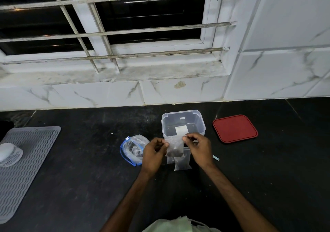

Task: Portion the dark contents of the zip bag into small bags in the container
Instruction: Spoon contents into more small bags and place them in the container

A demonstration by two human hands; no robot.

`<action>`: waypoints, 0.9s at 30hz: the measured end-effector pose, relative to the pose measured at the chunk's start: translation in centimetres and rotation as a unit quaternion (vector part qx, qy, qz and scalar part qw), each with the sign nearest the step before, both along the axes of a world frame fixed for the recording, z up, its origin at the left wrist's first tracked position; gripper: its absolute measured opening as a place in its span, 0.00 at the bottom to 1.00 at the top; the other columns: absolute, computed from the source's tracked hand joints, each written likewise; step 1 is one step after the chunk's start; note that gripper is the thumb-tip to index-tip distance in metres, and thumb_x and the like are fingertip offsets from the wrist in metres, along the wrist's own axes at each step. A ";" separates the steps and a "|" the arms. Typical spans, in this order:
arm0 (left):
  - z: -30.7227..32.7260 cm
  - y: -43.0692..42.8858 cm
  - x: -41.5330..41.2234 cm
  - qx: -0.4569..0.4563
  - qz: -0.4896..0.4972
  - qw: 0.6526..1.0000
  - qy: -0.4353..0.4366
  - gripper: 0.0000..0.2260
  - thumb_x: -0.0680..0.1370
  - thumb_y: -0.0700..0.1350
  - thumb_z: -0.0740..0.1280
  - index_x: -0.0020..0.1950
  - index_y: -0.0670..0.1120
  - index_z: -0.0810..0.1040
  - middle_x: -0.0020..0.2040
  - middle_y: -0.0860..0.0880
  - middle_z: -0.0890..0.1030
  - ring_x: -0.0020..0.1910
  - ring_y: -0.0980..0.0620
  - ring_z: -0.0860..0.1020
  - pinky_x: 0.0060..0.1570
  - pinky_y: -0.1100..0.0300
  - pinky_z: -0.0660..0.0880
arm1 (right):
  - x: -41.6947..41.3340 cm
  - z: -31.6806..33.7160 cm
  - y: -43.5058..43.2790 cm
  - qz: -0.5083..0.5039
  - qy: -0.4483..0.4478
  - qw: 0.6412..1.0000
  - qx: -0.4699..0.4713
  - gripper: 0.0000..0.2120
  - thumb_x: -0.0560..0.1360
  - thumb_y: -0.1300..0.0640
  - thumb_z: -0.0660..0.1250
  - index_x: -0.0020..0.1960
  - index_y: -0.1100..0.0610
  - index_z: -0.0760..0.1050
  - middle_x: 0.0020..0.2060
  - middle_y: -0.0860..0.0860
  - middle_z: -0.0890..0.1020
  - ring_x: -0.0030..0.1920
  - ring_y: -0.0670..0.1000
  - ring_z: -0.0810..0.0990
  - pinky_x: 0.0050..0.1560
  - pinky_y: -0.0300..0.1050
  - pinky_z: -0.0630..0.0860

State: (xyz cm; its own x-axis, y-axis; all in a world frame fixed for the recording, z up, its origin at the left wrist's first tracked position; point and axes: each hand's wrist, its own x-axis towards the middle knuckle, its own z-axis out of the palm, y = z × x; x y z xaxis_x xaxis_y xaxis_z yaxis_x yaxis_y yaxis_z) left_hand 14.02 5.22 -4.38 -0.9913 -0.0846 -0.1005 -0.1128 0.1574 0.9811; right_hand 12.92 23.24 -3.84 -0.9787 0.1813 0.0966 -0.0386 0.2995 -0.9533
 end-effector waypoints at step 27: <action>-0.5 0.1 0.9 0.100 -0.083 0.991 -0.032 0.07 0.76 0.35 0.69 0.44 0.31 0.76 0.40 0.43 0.81 0.42 0.55 0.80 0.45 0.62 0.76 | -1.1 1.4 0.6 -0.083 -0.021 0.995 -0.058 0.05 0.75 0.62 0.68 0.41 0.57 0.80 0.37 0.49 0.82 0.39 0.46 0.79 0.44 0.48 0.77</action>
